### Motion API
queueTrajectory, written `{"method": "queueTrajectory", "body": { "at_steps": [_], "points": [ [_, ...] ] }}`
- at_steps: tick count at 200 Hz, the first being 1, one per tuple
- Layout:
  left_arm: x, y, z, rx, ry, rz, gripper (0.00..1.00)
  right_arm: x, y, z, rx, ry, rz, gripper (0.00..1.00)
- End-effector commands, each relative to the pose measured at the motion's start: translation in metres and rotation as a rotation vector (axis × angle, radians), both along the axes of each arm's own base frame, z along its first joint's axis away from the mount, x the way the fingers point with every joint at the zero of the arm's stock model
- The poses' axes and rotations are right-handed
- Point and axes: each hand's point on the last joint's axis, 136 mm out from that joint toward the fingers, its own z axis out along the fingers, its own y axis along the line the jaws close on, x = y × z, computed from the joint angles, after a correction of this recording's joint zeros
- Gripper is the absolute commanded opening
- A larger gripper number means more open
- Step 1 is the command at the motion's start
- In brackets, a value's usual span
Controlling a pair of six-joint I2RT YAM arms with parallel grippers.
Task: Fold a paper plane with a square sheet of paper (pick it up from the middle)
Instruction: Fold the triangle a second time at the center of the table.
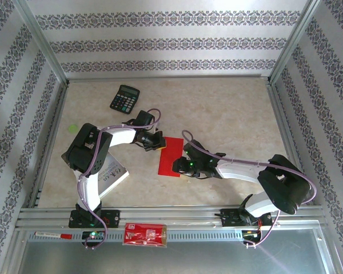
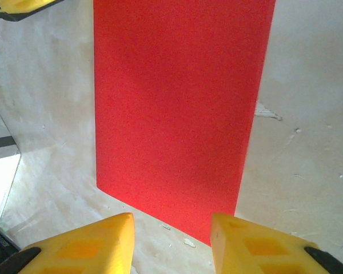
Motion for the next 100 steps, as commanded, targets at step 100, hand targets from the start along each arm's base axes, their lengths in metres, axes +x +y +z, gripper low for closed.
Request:
{"method": "queueTrajectory", "body": {
  "at_steps": [100],
  "points": [
    [-0.015,0.013,-0.023,0.050,0.053,-0.009,0.00,0.006,0.016,-0.010,-0.011,0.008,0.017,0.39]
  ]
}}
